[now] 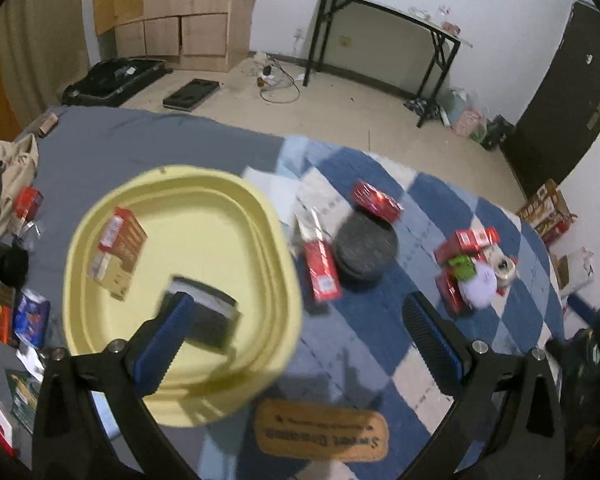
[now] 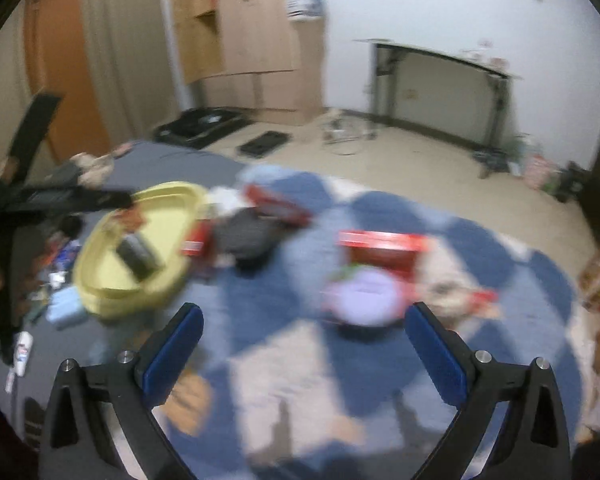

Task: Organize rigid objects
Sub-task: 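Carry both held items to the yellow tray and release them, then grasp the tall red box with the left tool while the right tool grasps the red lighter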

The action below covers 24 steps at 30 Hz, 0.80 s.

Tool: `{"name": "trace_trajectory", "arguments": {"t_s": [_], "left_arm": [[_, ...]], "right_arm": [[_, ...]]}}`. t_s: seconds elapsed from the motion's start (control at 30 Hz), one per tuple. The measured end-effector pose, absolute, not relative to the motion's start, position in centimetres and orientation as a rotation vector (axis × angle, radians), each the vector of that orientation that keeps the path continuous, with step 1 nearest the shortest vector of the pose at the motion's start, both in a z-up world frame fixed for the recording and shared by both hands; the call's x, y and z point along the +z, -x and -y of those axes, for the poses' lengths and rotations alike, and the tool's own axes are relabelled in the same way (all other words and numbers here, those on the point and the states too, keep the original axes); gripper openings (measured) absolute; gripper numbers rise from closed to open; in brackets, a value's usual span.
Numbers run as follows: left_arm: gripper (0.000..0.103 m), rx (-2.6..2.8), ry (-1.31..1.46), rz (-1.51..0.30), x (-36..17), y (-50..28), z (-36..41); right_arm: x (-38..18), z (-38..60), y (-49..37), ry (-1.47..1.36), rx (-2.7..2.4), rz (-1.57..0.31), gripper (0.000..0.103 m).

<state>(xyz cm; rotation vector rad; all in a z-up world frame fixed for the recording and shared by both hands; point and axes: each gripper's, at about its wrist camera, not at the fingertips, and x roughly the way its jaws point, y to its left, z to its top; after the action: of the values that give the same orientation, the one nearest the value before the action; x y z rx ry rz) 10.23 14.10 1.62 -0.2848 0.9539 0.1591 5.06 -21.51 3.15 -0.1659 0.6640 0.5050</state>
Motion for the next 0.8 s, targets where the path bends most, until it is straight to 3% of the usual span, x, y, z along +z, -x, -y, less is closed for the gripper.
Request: {"name": "trace_trajectory", "arguments": {"t_s": [0.3, 0.67, 0.8], "left_arm": [[0.103, 0.136, 0.226, -1.021, -1.7, -11.5, -10.4], [0.101, 0.083, 0.221, -1.049, -4.9, -14.5, -9.5], [0.095, 0.078, 0.239, -1.055, -5.7, -15.4, -9.9]], "right_arm": [[-0.9, 30.6, -10.7, 0.033, 0.322, -0.754, 0.103], [-8.3, 32.6, -17.5, 0.199, 0.493, -0.743, 0.103], [-9.2, 32.0, -18.9, 0.232, 0.532, -0.720, 0.103]]}}
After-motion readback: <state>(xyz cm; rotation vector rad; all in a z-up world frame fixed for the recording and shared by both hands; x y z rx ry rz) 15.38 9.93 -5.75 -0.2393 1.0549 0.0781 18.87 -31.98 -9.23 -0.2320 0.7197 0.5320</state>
